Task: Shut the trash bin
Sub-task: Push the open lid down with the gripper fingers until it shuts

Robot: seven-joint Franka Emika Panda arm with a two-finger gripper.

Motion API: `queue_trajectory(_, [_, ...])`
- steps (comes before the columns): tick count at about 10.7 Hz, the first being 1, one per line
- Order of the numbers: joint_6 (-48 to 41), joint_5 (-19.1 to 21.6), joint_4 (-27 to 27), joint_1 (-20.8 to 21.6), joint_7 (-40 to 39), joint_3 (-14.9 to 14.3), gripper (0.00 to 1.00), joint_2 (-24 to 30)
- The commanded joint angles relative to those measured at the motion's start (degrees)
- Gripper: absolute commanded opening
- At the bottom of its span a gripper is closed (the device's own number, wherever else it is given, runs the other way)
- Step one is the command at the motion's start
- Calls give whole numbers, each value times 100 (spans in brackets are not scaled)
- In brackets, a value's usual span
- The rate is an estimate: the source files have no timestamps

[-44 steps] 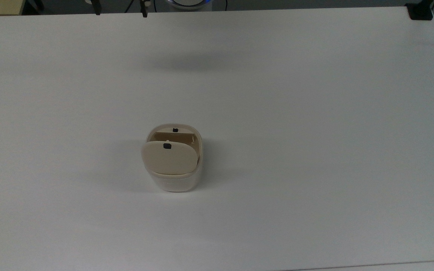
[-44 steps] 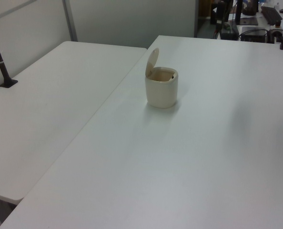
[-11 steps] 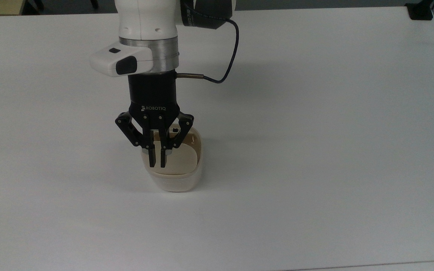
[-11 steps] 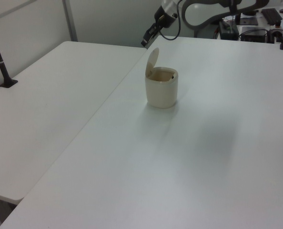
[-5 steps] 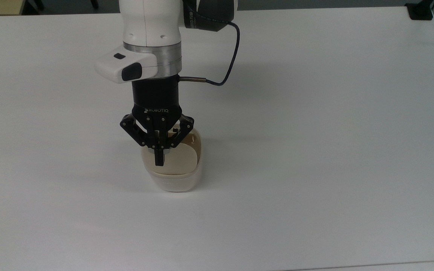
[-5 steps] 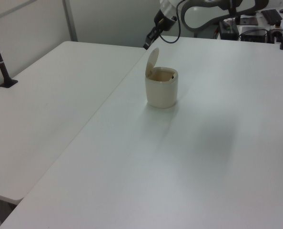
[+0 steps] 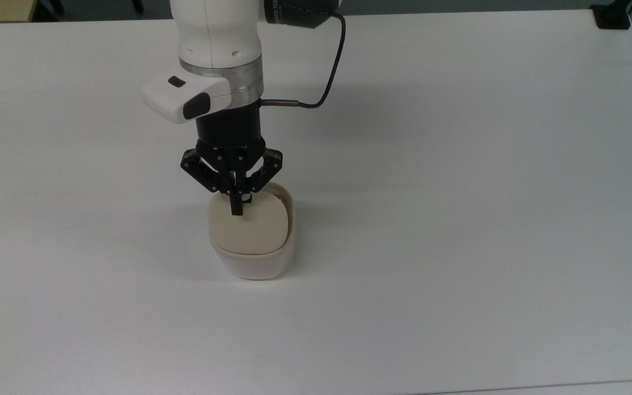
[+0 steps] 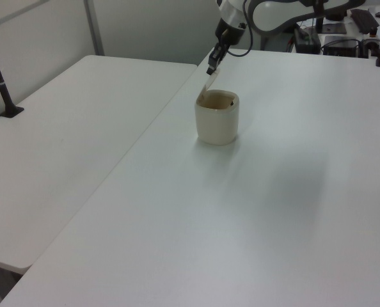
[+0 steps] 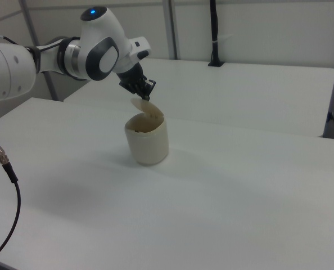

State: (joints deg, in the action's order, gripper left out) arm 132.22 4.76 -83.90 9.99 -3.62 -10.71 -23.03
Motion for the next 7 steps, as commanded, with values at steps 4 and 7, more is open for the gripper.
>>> queue_trajectory(4, [-197, -54, -1040, 91, -613, -72, 2, 273])
queue_trajectory(7, [-179, -54, -1093, 91, -649, -72, 2, 159])
